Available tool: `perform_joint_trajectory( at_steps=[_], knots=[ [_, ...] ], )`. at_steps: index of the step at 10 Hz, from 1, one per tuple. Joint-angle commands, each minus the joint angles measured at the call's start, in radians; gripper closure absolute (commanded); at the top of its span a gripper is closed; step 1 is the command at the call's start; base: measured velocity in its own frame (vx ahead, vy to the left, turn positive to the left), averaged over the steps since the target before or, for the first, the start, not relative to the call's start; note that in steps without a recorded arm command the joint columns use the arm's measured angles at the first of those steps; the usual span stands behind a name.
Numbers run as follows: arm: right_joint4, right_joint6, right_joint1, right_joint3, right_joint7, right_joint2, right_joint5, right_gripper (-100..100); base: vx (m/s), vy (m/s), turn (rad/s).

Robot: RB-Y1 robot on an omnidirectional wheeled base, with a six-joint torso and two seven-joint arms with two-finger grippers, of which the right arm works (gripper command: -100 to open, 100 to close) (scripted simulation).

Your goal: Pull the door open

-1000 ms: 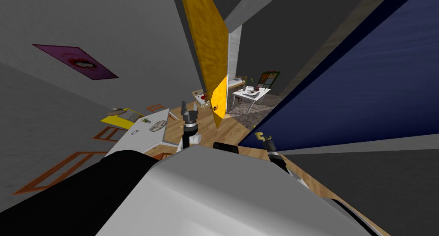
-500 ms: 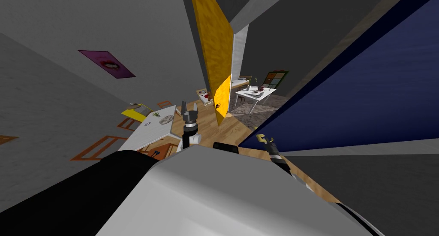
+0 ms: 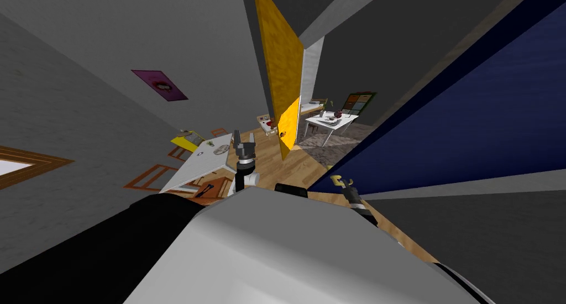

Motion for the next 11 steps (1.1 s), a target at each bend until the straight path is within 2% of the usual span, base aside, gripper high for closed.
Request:
perform_joint_trajectory(
  at_steps=[1,2,3,6,8,9,11],
  knots=[
    [-0.030,0.012,0.010,-0.001,0.002,-0.002,-0.001,100,-0.003,0.011,-0.028],
    [-0.031,0.018,0.017,-0.002,0.003,-0.004,-0.002,100,-0.003,-0.001,-0.012],
    [-0.036,0.031,0.011,-0.007,0.004,-0.001,0.006,100,-0.149,-0.050,0.148],
    [-0.039,0.045,-0.003,-0.016,0.004,0.006,0.020,100,-0.205,-0.064,0.147],
    [-0.039,0.045,-0.003,-0.016,0.004,0.006,0.020,100,-0.084,-0.025,0.002],
    [-0.041,0.057,-0.015,-0.023,0.004,0.011,0.031,100,-0.161,-0.076,0.139],
    [-0.041,0.057,-0.015,-0.023,0.004,0.011,0.031,100,-0.116,-0.050,0.108]
  ],
)
